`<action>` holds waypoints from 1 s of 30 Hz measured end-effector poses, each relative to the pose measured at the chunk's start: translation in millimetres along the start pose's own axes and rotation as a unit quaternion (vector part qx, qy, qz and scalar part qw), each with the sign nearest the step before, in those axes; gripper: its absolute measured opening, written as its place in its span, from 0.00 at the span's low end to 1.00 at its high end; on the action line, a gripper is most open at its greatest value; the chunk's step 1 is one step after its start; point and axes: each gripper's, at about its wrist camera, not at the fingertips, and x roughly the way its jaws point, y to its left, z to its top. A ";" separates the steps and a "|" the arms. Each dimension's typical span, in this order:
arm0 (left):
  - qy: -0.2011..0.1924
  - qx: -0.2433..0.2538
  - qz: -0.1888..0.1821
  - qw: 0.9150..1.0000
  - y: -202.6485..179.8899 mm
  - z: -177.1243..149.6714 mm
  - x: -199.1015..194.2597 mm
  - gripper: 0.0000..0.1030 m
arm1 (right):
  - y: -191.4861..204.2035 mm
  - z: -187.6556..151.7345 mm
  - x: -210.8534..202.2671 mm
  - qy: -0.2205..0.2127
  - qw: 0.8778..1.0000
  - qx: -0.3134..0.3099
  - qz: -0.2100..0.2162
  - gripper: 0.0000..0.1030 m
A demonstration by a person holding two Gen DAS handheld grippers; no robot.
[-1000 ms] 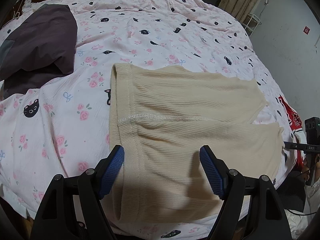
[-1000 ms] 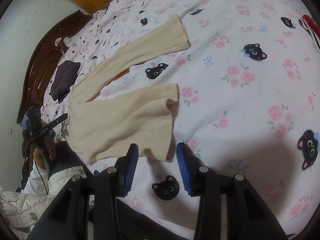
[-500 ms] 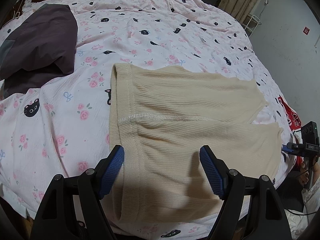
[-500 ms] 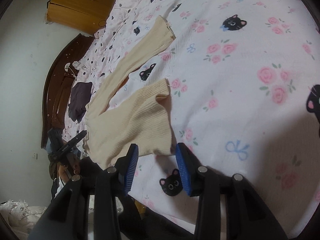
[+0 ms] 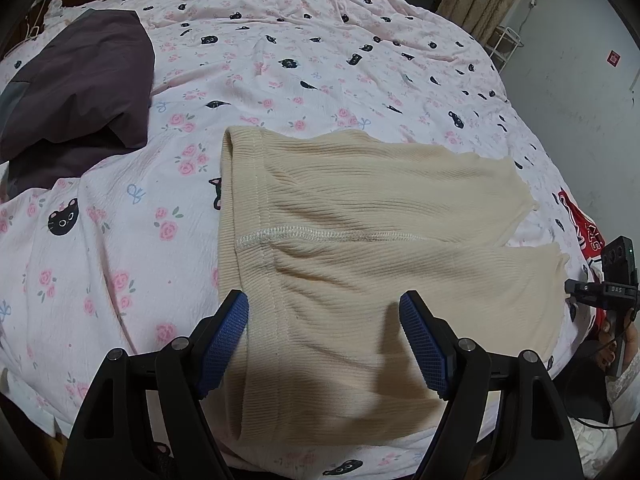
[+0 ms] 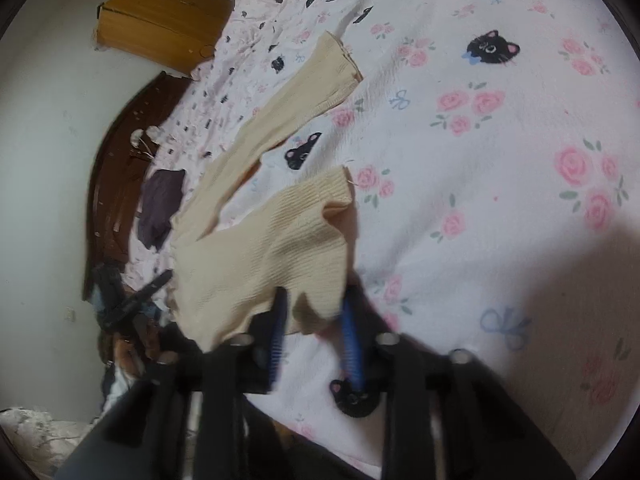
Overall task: Fold clothes
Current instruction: 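Regrasp the sleeve cuff with the right gripper and adjust its position, then grasp the beige sweater's side edge with the right gripper and lift it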
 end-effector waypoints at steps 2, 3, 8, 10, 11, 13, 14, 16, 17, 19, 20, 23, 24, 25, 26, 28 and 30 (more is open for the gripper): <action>0.000 0.000 0.000 1.000 -0.3 -0.4 -0.1 0.72 | -3.5 -1.4 -0.6 0.001 1.000 0.007 0.001 0.08; 0.000 -0.001 -0.001 1.000 -0.3 -0.5 -0.1 0.71 | -4.6 -2.3 -2.2 0.000 1.000 0.009 -0.001 0.07; 0.000 -0.001 -0.001 1.000 -0.1 0.2 0.7 0.72 | -6.2 -9.2 -15.8 -0.004 1.000 0.005 -0.017 0.07; 0.000 -0.001 -0.002 1.000 0.1 0.4 0.7 0.72 | -5.7 -11.9 -20.8 0.000 1.000 0.001 -0.030 0.07; 0.000 -0.001 -0.002 1.000 0.2 0.4 0.6 0.72 | -5.4 -13.5 -22.9 0.003 0.999 0.000 -0.037 0.07; 0.000 -0.001 -0.002 1.000 0.4 0.4 0.6 0.72 | -5.3 -17.2 -26.9 0.009 0.999 -0.002 -0.053 0.07; 0.000 -0.001 -0.002 1.000 0.2 0.4 0.6 0.72 | -6.0 -19.4 -27.8 0.014 0.998 -0.002 -0.062 0.07; 0.000 -0.001 -0.001 1.000 -0.1 0.3 0.6 0.72 | -3.7 -22.0 -25.8 0.022 0.996 -0.011 -0.082 0.07; -0.001 0.000 -0.001 1.000 -0.2 0.2 0.5 0.72 | -1.5 -22.6 -23.8 0.025 0.995 -0.017 -0.091 0.07; -0.001 0.001 0.000 1.000 -0.4 -0.1 0.3 0.72 | 4.0 -22.0 -21.7 0.031 0.993 -0.028 -0.108 0.07; -0.001 0.001 0.000 1.000 -0.4 -0.2 0.0 0.72 | 6.9 -21.6 -20.8 0.035 0.992 -0.033 -0.117 0.10; 0.000 0.003 0.003 1.000 -1.7 -2.0 -1.5 0.72 | 17.6 -15.7 -23.1 0.040 0.986 -0.048 -0.152 0.17; 0.001 0.004 0.006 1.000 -2.4 -3.1 -1.8 0.72 | 21.7 -12.5 -25.5 0.039 0.984 -0.054 -0.167 0.18; 0.002 0.004 0.009 1.000 -3.1 -4.2 -2.1 0.72 | 26.2 -8.7 -28.9 0.036 0.980 -0.061 -0.185 0.20; 0.003 0.007 0.012 1.000 -4.1 -5.2 -2.5 0.72 | 30.7 -4.4 -32.7 0.033 0.976 -0.070 -0.205 0.23; 0.004 0.014 0.018 1.000 -6.9 -6.4 -2.4 0.72 | 44.6 8.0 -38.2 0.027 0.966 -0.100 -0.238 0.32; 0.005 0.020 0.024 0.999 -9.0 -6.8 -1.4 0.72 | 60.3 22.7 -42.5 0.019 0.956 -0.129 -0.261 0.40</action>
